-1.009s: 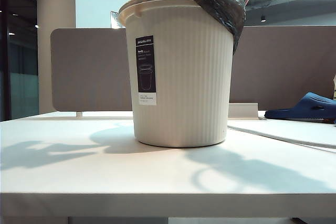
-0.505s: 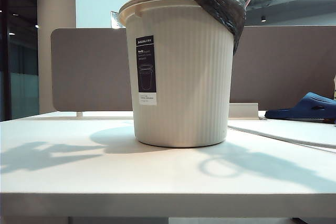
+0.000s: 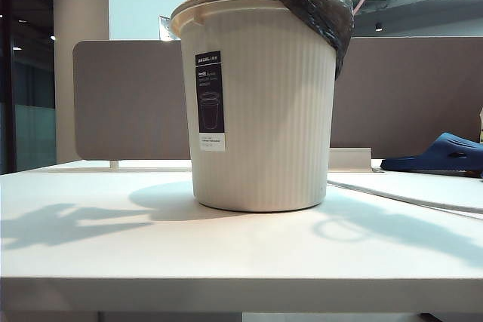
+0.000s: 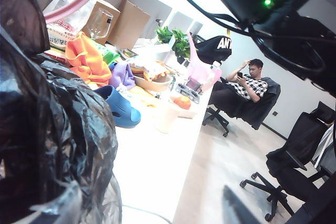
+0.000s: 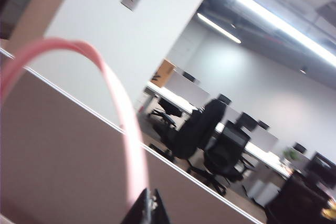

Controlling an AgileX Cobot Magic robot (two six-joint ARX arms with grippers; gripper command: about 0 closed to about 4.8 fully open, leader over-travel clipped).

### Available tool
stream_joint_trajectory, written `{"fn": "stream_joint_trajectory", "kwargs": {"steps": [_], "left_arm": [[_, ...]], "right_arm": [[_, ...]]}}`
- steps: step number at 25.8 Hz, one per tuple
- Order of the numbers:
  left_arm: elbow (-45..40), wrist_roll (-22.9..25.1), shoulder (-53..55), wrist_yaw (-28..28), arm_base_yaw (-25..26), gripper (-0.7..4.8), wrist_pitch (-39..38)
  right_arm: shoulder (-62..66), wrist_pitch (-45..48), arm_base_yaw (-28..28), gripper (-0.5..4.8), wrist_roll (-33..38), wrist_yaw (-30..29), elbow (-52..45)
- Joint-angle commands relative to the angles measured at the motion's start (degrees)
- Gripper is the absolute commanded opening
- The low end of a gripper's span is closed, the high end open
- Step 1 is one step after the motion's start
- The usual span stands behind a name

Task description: Open the ring lid of the trash can, pull out the black garbage bag inside, and place it on the table.

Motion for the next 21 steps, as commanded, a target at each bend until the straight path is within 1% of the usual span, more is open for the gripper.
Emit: {"fn": "stream_joint_trajectory", "kwargs": {"steps": [1, 9, 18, 21], "left_arm": [[0.2, 0.3, -0.3, 0.4, 0.0, 3.43, -0.1], [0.2, 0.3, -0.3, 0.4, 0.0, 3.43, -0.2], [0.2, 0.3, -0.3, 0.4, 0.0, 3.43, -1.7], [0.2, 0.3, -0.3, 0.0, 0.0, 3.43, -1.9]], "right_arm": [[0.1, 1.0, -2.1, -0.01, 2.0, -0.2, 0.5], [0.2, 0.9, -5.2, -0.01, 2.2, -0.5, 0.5], [0.2, -0.1, -5.4, -0.01, 3.4, -0.5, 0.5], [-0.5, -2.7, -5.3, -0.01, 5.7, -0.5, 0.5]]}}
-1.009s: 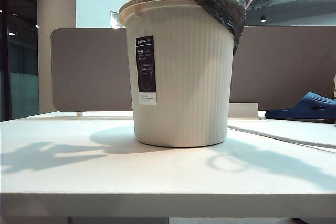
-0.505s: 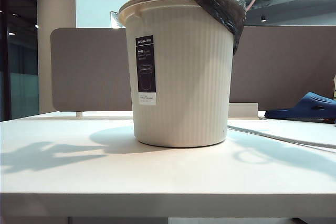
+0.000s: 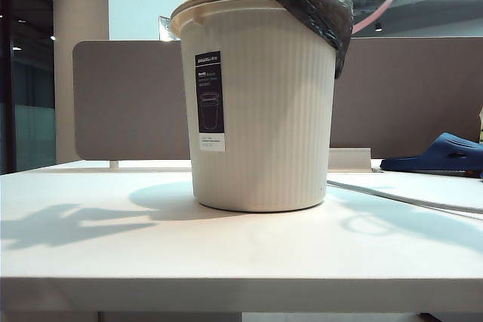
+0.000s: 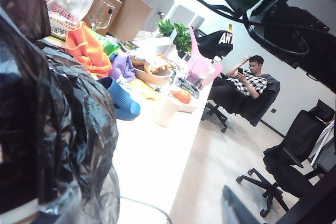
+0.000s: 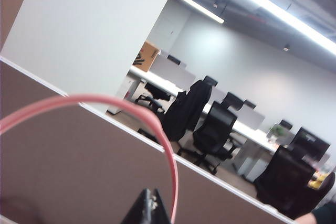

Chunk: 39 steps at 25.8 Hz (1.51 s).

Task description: Open the ring lid of the trash can, pull out the black garbage bag inside, and place it on the table.

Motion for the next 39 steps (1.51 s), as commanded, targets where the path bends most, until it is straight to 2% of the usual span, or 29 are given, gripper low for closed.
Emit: {"fn": "stream_joint_trajectory", "kwargs": {"steps": [1, 9, 12, 15, 21, 23, 28, 35, 39], "left_arm": [[0.2, 0.2, -0.2, -0.1, 0.1, 3.43, 0.3], [0.2, -0.2, -0.2, -5.5, 0.1, 3.44, 0.1], [0.2, -0.2, -0.3, -8.0, 0.1, 3.56, 0.0], [0.2, 0.4, -0.2, -9.8, 0.1, 4.14, -0.1], [0.2, 3.3, -0.3, -12.7, 0.0, 4.13, -0.1], [0.2, 4.2, -0.3, -14.1, 0.0, 4.08, -0.1], [1.4, 7.8, -0.2, -15.0, -0.3, 3.90, -1.7], [8.7, 18.3, -0.2, -19.7, -2.7, 3.94, -17.9], [12.0, 19.3, -0.2, -21.4, -3.5, 3.95, -22.7]], "right_arm": [[-1.2, -3.1, 0.2, -0.01, 3.8, -0.1, 0.3], [-5.7, -17.4, 0.2, -0.01, 14.9, 1.7, 0.3], [-8.0, -24.9, 0.2, -0.01, 21.1, 1.0, 0.3], [-9.9, -33.2, 0.2, -0.01, 27.5, -2.1, 0.3], [-11.1, -44.5, 0.2, 0.04, 35.4, -13.2, 0.2], [-11.1, -45.9, 0.2, 0.04, 37.0, -17.1, 0.1], [-11.1, -44.9, 0.2, 0.04, 40.5, -22.5, -1.7], [-11.1, -43.7, 0.2, 0.14, 42.8, -25.4, -5.9], [-11.1, -40.5, 0.2, 0.15, 47.1, -29.0, -8.9]]}}
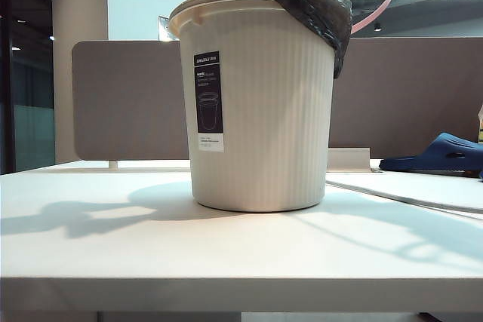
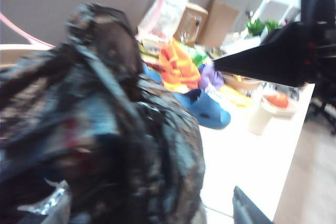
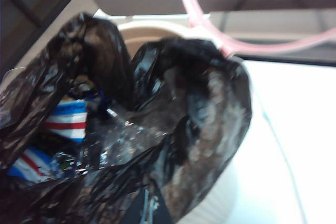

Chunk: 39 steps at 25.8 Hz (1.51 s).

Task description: Open the ring lid of the trash can, pull out the black garbage bag inside, and place it on the table.

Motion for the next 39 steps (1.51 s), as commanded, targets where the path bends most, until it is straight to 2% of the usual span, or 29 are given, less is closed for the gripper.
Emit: {"fn": "stream_joint_trajectory", "kwargs": {"steps": [1, 9, 18, 23, 26, 27, 30, 31, 32, 34, 36, 37, 39], "left_arm": [[2.6, 1.3, -0.2, -1.6, -0.5, 3.95, -4.6], [4.9, 1.1, -0.2, -3.3, -1.5, 3.95, -12.7], [4.9, -0.6, 1.2, -3.1, -1.9, 3.94, -13.7], [5.0, -6.5, 3.5, 0.6, -1.9, 3.94, -10.1], [5.1, -6.7, 3.8, 0.8, -2.1, 3.88, -9.8], [5.3, -6.7, 3.8, 0.8, -2.2, 3.62, -9.9], [5.6, -8.2, 3.8, 1.8, -2.3, 2.37, -8.3], [5.6, -8.2, 3.8, 1.8, -2.6, 2.11, -8.1], [5.6, -8.2, 3.8, 1.9, -2.7, 1.58, -7.6], [5.6, -8.2, 3.8, 1.8, -3.0, 0.95, -7.3], [5.6, -8.2, 3.8, 1.8, -3.0, 0.46, -6.5], [5.6, -8.2, 3.8, 1.8, -3.0, 0.46, -6.4], [5.6, -8.2, 3.8, 1.8, -3.0, 0.01, -5.6]], "right_arm": [[-0.3, 4.6, 0.0, 0.22, 4.7, -4.3, -2.0], [-0.3, 7.1, 0.0, 1.07, 9.3, -12.2, -4.7], [-4.5, 6.7, -0.1, 1.08, 9.5, -15.6, -4.6], [-7.6, 5.3, -0.1, 1.08, 9.3, -16.1, -4.7], [-8.2, 4.5, -0.1, 1.08, 9.2, -17.3, -4.7], [-8.2, 4.2, -0.1, 1.08, 9.2, -17.5, -4.7], [-8.2, 3.5, -0.1, 1.08, 9.0, -17.5, -4.7], [-8.2, 3.5, -0.1, 1.08, 9.0, -17.5, -4.7], [-8.2, 3.1, -0.1, 1.08, 8.8, -17.5, -4.7], [-8.2, 2.1, -0.1, 1.08, 7.5, -17.4, -4.7], [-8.2, 1.5, -0.1, 1.07, 7.3, -17.4, -4.7], [-8.2, 1.5, -0.1, 1.08, 7.1, -17.5, -4.7], [-8.2, 1.5, -0.1, 1.07, 7.1, -17.4, -4.7]]}}
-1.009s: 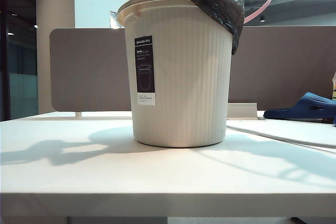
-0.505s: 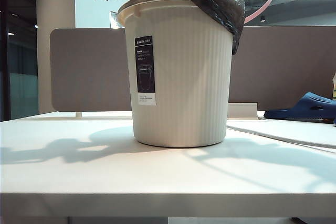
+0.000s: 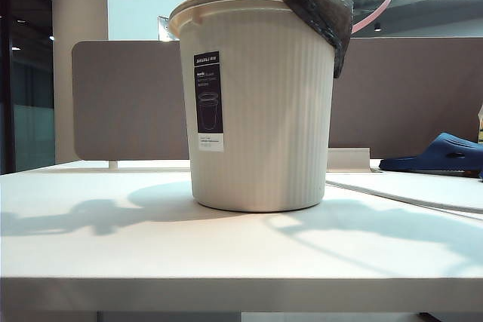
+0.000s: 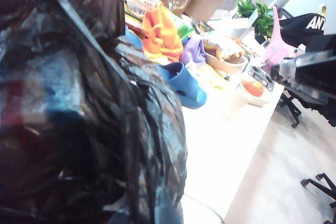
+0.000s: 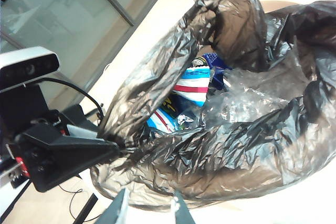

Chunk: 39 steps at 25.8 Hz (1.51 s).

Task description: Open the ring lid of the trash can, pull out the black garbage bag inside, and place it on the table.

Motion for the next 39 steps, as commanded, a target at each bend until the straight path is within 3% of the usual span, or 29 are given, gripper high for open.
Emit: {"fn": "stream_joint_trajectory", "kwargs": {"steps": [1, 10, 17, 20, 22, 25, 28, 31, 39], "left_arm": [[0.3, 0.0, -0.2, 0.4, -0.1, -0.06, 2.5], [0.4, -5.0, -0.2, -0.2, -0.1, -0.06, 9.9], [2.7, -7.8, -0.2, 0.3, -0.1, -0.06, 11.2], [3.6, -9.7, -0.2, 1.5, -0.1, -0.06, 11.6], [3.6, -9.9, -0.2, 1.5, -0.1, -0.06, 11.1], [3.6, -9.9, 0.1, 1.5, -0.1, -0.06, 10.7], [3.6, -9.8, 0.9, 1.5, -1.5, -0.06, 10.7], [3.6, -9.7, 1.8, 1.4, -3.8, -0.06, 10.9], [3.6, -9.6, 3.2, 0.8, -6.4, -0.06, 11.0]], "right_arm": [[-0.3, 0.5, 0.0, 1.07, -0.4, -0.3, 0.3], [-0.3, 2.3, 0.0, 1.07, 2.3, 6.6, -5.2], [-0.3, 29.2, 0.0, 1.19, 21.4, 6.6, -20.2], [-0.2, 37.4, -1.0, 2.73, 26.7, 8.1, -26.2], [0.2, 45.5, -2.3, 3.23, 33.5, 8.3, -30.7], [2.3, 64.9, -4.0, 3.29, 48.8, 8.2, -38.8], [9.6, 90.2, -4.1, 3.28, 64.6, 8.3, -45.5], [18.9, 110.7, -3.8, 3.28, 75.9, 8.6, -46.9], [23.4, 112.7, -2.2, 3.28, 76.3, 9.9, -47.5]]}}
